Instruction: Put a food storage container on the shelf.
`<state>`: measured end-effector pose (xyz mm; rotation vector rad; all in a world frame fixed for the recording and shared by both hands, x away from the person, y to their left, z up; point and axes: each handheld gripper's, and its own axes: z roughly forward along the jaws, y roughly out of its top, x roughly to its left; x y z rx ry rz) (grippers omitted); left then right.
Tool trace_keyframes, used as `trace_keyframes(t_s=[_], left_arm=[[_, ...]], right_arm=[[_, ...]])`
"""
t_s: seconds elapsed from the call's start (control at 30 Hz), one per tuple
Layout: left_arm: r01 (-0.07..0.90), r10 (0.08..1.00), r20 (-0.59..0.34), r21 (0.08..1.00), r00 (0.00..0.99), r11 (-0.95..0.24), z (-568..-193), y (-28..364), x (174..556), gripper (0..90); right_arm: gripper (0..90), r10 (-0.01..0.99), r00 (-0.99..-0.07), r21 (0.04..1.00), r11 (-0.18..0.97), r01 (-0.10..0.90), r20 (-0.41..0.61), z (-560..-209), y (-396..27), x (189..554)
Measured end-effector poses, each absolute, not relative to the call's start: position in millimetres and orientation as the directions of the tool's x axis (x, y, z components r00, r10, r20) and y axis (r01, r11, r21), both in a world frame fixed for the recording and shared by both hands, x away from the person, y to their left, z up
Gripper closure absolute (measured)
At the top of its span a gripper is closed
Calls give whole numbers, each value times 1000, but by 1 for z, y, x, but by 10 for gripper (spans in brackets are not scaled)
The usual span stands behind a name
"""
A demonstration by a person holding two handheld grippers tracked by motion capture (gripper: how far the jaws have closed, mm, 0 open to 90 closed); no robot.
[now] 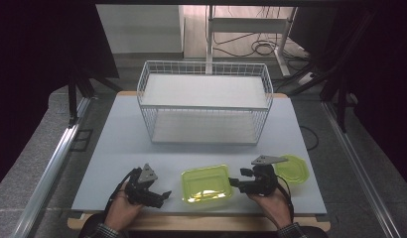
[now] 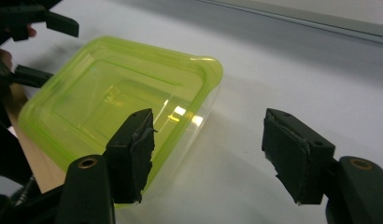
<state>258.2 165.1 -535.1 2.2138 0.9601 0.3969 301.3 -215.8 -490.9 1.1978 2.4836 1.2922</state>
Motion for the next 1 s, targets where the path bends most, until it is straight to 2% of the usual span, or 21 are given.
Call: trace_keyframes(t_s=[0.17,0.43,0.53,0.63,0.67,0.7,0.8,0.9,1.0], left_arm=[[524,733,10,693,680,-495,-535,166,258,48],[521,725,19,683,688,-512,-536,164,258,47],[521,722,21,678,692,-519,-537,163,258,47],[518,714,24,671,700,-530,-538,161,258,47],[518,714,24,671,700,-530,-538,161,258,46],[516,711,26,669,703,-535,-538,160,258,46],[515,710,30,667,704,-538,-538,160,257,46],[513,709,32,667,705,-540,-538,159,257,46],[514,709,30,668,704,-538,-538,160,257,46]], right_arm=[[356,678,-675,714,315,625,292,-493,-212,302],[457,676,-652,671,309,673,343,-500,-204,304],[507,671,-625,641,283,713,399,-503,-203,308],[622,648,-569,585,226,779,507,-508,-206,316],[622,648,-569,585,226,779,507,-508,-206,316],[687,625,-538,551,198,810,566,-510,-208,319],[717,611,-504,517,175,838,610,-512,-209,322],[788,567,-456,462,145,875,686,-514,-211,326],[799,562,-460,458,156,875,687,-512,-207,325]])
